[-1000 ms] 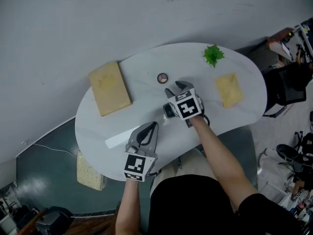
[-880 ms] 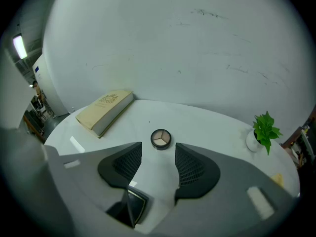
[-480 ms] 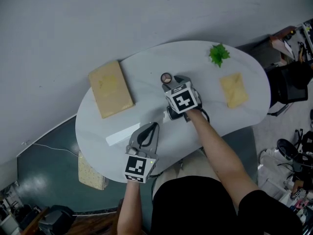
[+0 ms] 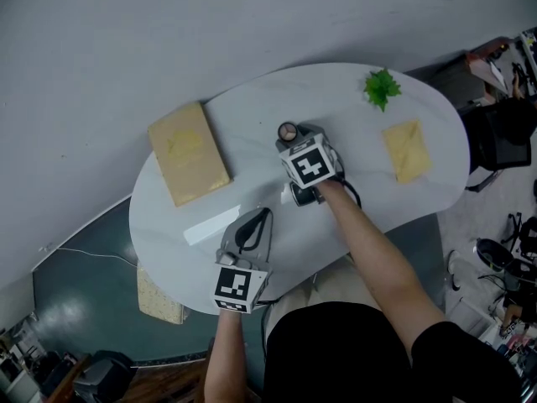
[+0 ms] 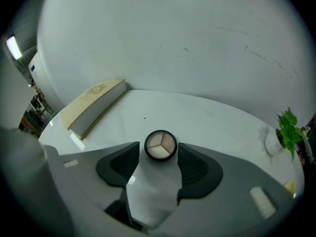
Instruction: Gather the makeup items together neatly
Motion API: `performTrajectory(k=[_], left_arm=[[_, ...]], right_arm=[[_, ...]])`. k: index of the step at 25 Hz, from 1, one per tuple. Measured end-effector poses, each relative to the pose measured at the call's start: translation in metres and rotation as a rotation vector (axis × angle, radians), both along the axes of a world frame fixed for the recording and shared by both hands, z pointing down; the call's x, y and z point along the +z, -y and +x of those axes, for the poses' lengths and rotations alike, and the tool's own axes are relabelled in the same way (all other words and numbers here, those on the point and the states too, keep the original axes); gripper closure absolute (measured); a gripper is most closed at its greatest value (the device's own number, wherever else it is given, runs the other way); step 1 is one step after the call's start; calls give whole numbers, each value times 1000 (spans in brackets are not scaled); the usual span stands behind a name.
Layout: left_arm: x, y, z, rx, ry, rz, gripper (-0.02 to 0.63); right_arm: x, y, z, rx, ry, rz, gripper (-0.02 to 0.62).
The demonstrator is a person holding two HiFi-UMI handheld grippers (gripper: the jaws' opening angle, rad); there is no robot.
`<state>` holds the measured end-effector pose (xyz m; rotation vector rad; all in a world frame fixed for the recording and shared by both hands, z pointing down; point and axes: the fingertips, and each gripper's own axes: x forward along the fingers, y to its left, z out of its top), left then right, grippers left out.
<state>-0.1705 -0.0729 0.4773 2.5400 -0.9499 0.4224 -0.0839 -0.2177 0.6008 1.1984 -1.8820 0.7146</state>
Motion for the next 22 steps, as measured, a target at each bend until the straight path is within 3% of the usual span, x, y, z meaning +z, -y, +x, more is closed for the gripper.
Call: performTrajectory(k=[22], left_arm=[[0, 0, -7, -24, 9, 2, 609]], right_arm=[[5, 8, 3, 12, -33, 12, 374]])
